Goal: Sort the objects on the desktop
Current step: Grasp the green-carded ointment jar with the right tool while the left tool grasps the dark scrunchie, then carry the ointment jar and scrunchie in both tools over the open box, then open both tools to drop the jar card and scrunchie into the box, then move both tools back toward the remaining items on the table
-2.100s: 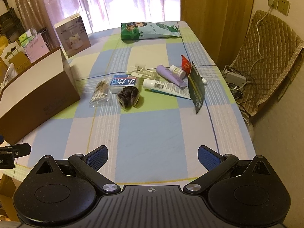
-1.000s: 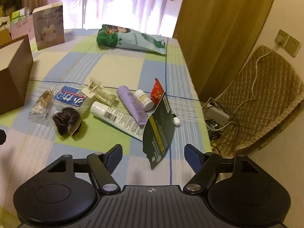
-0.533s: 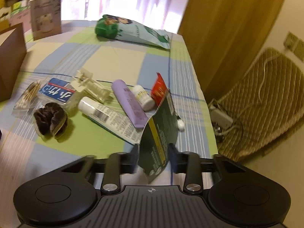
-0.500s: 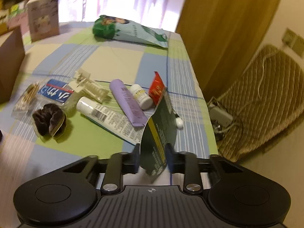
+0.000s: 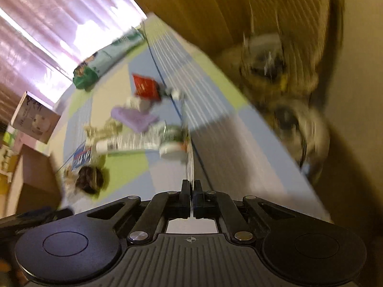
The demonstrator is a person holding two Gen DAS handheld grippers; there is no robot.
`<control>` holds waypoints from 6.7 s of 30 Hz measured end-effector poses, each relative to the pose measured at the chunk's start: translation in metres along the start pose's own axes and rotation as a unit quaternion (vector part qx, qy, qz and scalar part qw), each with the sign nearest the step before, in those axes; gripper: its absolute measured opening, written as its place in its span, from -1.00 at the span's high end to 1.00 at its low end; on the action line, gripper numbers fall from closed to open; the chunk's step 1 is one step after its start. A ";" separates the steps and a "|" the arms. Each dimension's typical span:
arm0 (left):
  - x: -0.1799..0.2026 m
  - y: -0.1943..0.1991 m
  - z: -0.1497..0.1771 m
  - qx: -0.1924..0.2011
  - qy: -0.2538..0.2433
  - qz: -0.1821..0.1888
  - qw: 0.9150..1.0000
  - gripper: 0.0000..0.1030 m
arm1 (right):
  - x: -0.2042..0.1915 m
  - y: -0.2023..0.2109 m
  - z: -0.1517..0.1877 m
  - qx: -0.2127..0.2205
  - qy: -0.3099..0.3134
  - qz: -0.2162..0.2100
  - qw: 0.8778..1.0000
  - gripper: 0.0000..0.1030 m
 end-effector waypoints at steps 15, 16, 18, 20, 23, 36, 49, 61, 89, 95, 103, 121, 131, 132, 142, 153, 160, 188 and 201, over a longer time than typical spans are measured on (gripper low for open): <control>0.023 -0.041 -0.033 0.052 -0.024 0.022 0.998 -0.53 | 0.032 0.018 0.020 -0.015 0.021 0.093 0.995 -0.74; 0.024 -0.047 -0.035 0.052 -0.024 0.024 0.998 -0.49 | 0.033 0.019 0.018 -0.013 0.022 0.094 0.995 -0.74; 0.025 -0.056 -0.034 0.046 -0.029 0.018 0.998 -0.31 | 0.032 0.020 0.014 -0.002 0.029 0.097 0.995 -0.74; 0.025 -0.066 -0.033 0.038 -0.035 0.009 0.999 0.04 | 0.028 0.020 0.008 0.010 0.042 0.094 0.995 -0.74; 0.026 -0.059 -0.024 0.037 -0.042 0.017 0.998 0.42 | 0.018 0.019 0.000 0.027 0.069 0.086 0.994 -0.74; 0.032 -0.013 0.012 0.031 -0.062 0.021 0.997 0.54 | -0.028 -0.041 -0.022 0.028 0.186 0.074 0.979 -0.26; 0.021 -0.002 0.024 0.026 -0.023 -0.008 0.999 0.54 | -0.026 -0.066 -0.015 0.006 0.233 0.087 0.969 0.28; 0.013 0.034 0.031 0.053 0.000 0.004 0.999 0.54 | -0.064 -0.044 -0.012 -0.015 0.236 0.018 0.972 0.30; -0.225 0.171 0.038 0.162 0.099 -0.077 0.979 0.54 | -0.368 -0.034 0.024 0.039 0.338 -0.183 0.922 0.30; -0.286 0.154 0.038 0.134 0.136 -0.121 0.974 0.54 | -0.465 -0.059 0.041 0.022 0.413 -0.245 0.877 0.30; -0.345 0.100 0.044 0.048 0.209 -0.128 0.968 0.51 | -0.524 -0.174 0.077 -0.094 0.484 -0.196 0.848 0.30; -0.369 0.031 0.037 -0.040 0.227 -0.101 0.968 0.45 | -0.546 -0.282 0.084 -0.152 0.534 -0.130 0.822 0.30; -0.382 0.027 0.025 -0.030 0.239 -0.118 0.963 -0.46 | -0.541 -0.269 0.095 -0.151 0.550 -0.113 0.814 -0.49; -0.383 0.029 0.025 -0.029 0.239 -0.121 0.963 -0.53 | -0.541 -0.268 0.095 -0.151 0.551 -0.111 0.813 -0.49; -0.384 0.041 0.032 -0.040 0.245 -0.135 0.959 -0.78 | -0.537 -0.257 0.098 -0.169 0.559 -0.092 0.807 -0.50; -0.371 0.056 0.040 -0.047 0.247 -0.143 0.957 -0.83 | -0.519 -0.220 0.099 -0.185 0.535 -0.072 0.821 -0.50; -0.364 0.070 0.043 -0.037 0.245 -0.153 0.957 -0.85 | -0.513 -0.203 0.098 -0.171 0.533 -0.062 0.827 -0.50; -0.298 0.146 0.054 0.034 0.249 -0.203 0.946 -0.86 | -0.468 -0.116 0.088 -0.115 0.514 -0.102 0.844 -0.50; -0.274 0.164 0.071 0.044 0.261 -0.217 0.940 -0.87 | -0.453 -0.091 0.089 -0.102 0.509 -0.128 0.845 -0.50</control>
Point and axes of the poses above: each gripper's, at about its wrist camera, not at the fingertips, and y roughly against the way its jaws point, x to its right, z to its underside, the point moved 5 cm from there along -y, roughly the way its jaws point
